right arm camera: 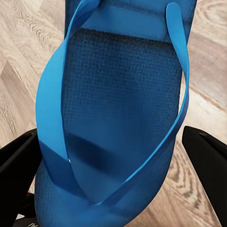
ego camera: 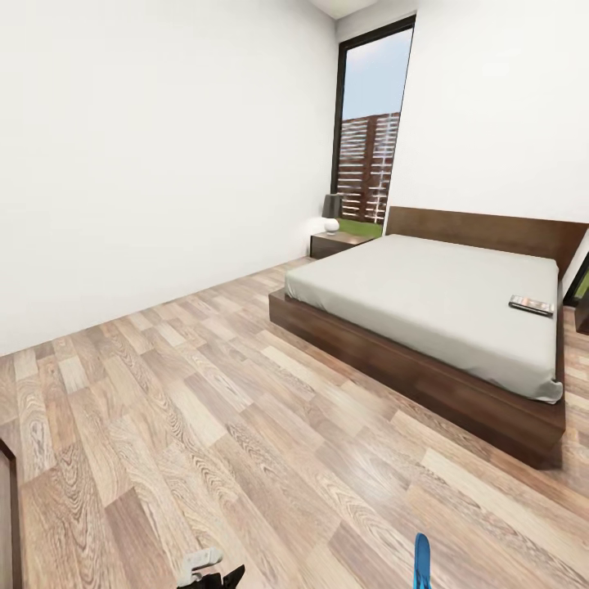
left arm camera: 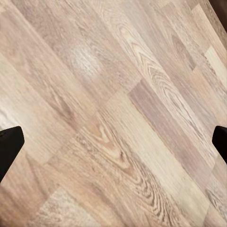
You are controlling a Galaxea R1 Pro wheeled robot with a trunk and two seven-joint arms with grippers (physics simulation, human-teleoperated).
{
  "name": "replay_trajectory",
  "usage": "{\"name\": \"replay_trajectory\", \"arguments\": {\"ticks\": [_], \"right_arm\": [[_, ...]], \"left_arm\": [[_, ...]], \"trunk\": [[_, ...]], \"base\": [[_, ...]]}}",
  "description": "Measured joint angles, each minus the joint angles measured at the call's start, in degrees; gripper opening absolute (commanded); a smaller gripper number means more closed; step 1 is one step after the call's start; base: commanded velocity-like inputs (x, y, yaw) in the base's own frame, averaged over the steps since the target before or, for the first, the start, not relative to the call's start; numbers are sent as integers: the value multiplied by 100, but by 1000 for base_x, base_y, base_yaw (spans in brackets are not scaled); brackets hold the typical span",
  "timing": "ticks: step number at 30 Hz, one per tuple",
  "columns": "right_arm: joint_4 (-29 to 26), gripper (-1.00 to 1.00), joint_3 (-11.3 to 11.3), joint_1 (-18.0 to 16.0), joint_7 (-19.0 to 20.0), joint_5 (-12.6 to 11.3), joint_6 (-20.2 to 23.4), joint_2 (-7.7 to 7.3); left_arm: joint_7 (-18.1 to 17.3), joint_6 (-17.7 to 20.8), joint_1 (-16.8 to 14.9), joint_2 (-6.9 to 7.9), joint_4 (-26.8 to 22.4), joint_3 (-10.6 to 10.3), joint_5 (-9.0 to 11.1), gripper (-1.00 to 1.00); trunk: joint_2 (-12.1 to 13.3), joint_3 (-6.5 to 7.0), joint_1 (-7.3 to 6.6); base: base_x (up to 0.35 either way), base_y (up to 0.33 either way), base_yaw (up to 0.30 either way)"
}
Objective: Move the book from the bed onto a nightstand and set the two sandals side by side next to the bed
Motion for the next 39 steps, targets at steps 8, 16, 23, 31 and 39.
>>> {"name": "replay_trajectory", "arguments": {"ticks": [8,16,23,31,39], "right_arm": [[-18,-100,0,2,5,6,0,0],[-20,-100,0,2,1,9,0,0],[-23,-100,0,2,2,6,0,-1],[-26,-100,-5,2,0,7,0,-1],[-22,-100,-6,2,0,8,0,-1]], "left_arm": [[0,0,-2,-1,12,-4,-9,100],[-1,0,-2,-9,14,-9,-10,100],[-1,0,-2,-10,20,-9,-10,100],[-1,0,-2,-10,21,-9,-11,100],[-1,0,-2,-10,21,-9,-16,100]], "trunk": [[0,0,0],[0,0,0],[0,0,0],[0,0,0],[0,0,0]], "base": [[0,0,-171],[0,0,-285],[0,0,-289],[0,0,-290],[0,0,-289]]}}
